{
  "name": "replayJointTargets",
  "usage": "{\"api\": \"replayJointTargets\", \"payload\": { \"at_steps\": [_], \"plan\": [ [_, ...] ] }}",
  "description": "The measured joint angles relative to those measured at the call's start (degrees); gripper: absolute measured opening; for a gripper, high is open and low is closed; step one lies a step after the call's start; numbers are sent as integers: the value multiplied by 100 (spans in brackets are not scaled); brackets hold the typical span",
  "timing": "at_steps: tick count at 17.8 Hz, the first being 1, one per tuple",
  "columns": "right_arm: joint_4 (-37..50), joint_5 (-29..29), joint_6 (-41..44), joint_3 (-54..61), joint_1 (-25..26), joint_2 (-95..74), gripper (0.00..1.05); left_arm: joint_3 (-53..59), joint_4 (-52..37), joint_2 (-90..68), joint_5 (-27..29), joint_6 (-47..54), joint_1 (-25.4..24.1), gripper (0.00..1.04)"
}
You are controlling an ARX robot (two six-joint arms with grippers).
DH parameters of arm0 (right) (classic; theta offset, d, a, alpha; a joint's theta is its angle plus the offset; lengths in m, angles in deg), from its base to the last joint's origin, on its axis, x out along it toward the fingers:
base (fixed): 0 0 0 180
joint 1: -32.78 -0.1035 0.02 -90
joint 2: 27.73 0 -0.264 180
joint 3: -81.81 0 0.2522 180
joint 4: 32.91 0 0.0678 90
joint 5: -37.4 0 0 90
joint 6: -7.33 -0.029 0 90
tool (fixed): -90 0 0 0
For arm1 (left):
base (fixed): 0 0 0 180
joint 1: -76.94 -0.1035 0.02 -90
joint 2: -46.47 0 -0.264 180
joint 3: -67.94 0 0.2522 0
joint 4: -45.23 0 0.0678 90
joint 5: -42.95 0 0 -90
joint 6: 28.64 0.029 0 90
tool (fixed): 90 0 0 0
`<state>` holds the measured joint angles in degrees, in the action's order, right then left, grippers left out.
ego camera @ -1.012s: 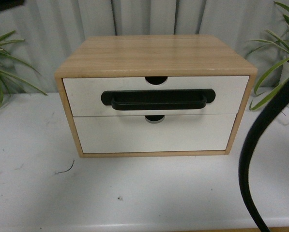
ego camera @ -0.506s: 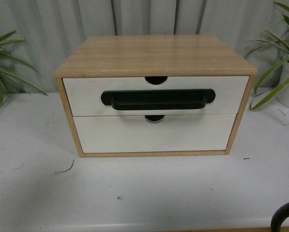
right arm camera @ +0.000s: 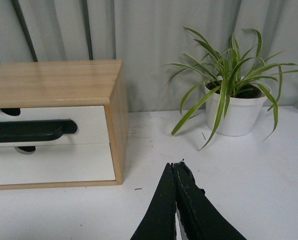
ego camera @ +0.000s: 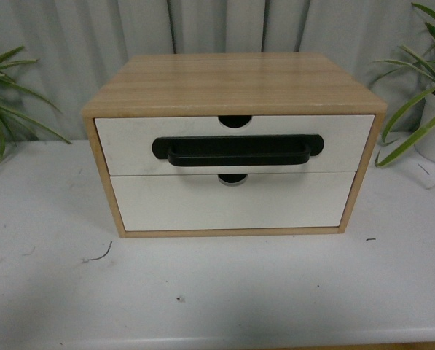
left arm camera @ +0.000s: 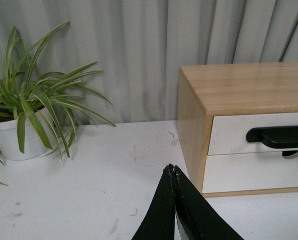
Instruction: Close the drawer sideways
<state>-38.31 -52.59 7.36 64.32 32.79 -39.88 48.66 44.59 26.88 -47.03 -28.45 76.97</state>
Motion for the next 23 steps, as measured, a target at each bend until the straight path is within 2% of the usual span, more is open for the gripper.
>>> {"api": "replayJointTargets", "payload": {
  "at_steps": [2,3,4,11,12,13,14,23],
  "plan": [
    [-81,0,0,66,0,146,2,138,116,195,0,0,0,2],
    [-793,-7,0,98,0,658,2,201,192,330,0,0,0,2],
    [-898,-2,0,164,0,1010,2,227,238,411,2,0,0,2],
    [-861,-2,0,295,0,1193,2,485,433,938,9,0,0,2],
    [-859,-2,0,295,0,1193,2,483,632,1086,2,0,0,2],
    [-863,-2,0,295,0,1193,2,481,1329,1526,-9,2,0,2],
    [-859,-2,0,295,0,1193,2,481,1506,1827,2,0,0,2],
    [-859,-2,0,295,0,1193,2,481,1462,1906,-2,0,0,2]
  ]
}}
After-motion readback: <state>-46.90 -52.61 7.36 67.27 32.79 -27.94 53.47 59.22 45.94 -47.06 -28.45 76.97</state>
